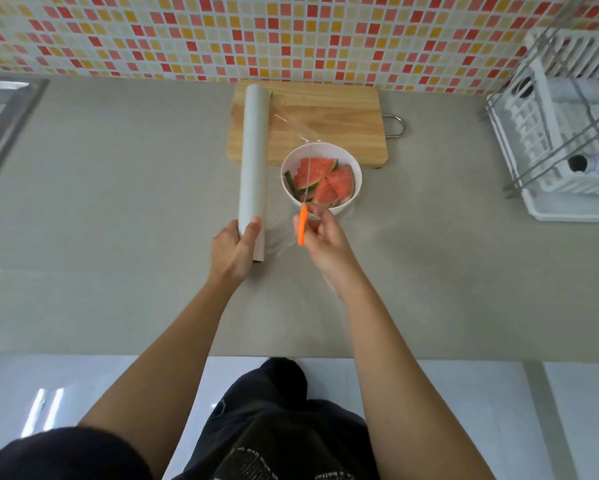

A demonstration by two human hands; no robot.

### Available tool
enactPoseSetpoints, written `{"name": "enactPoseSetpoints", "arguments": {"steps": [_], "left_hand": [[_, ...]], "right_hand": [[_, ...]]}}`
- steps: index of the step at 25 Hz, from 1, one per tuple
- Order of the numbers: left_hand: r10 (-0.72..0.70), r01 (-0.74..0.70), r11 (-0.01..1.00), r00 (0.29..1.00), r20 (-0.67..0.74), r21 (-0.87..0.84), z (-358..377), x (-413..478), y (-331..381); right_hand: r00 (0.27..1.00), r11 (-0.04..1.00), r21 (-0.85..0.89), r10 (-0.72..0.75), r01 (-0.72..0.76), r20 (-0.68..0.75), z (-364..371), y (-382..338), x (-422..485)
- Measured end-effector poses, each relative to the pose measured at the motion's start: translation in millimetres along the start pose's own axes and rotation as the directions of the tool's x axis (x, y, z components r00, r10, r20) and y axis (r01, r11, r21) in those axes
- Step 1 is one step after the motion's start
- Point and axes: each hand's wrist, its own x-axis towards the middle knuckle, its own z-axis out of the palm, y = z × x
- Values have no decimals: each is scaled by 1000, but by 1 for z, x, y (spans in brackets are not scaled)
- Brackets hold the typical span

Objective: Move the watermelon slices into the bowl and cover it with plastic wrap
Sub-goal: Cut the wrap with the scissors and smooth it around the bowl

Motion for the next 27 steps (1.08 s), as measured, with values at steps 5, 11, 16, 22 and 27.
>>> {"name": "enactPoseSetpoints", "arguments": {"steps": [5, 11, 16, 22, 27], "left_hand": [[-48, 48, 999, 999, -2, -25, 1, -7, 3], [-129, 133, 981, 991, 35, -141, -2, -10, 7], [-119, 130, 968, 991, 65, -215, -2, -11, 11], [-123, 136, 957, 990, 66, -255, -1, -12, 12], [-124, 137, 959, 990, 67, -248, -2, -10, 12]], "right_hand": [[995, 999, 24, 44, -42, -95, 7, 32, -38], [975, 976, 14, 218, -219, 44, 25, 77, -98], [943, 951, -56, 309, -304, 125, 39, 86, -115], [929, 939, -64, 344, -338, 138, 44, 76, -110], [937, 946, -50, 324, -320, 129, 49, 74, -96]]}}
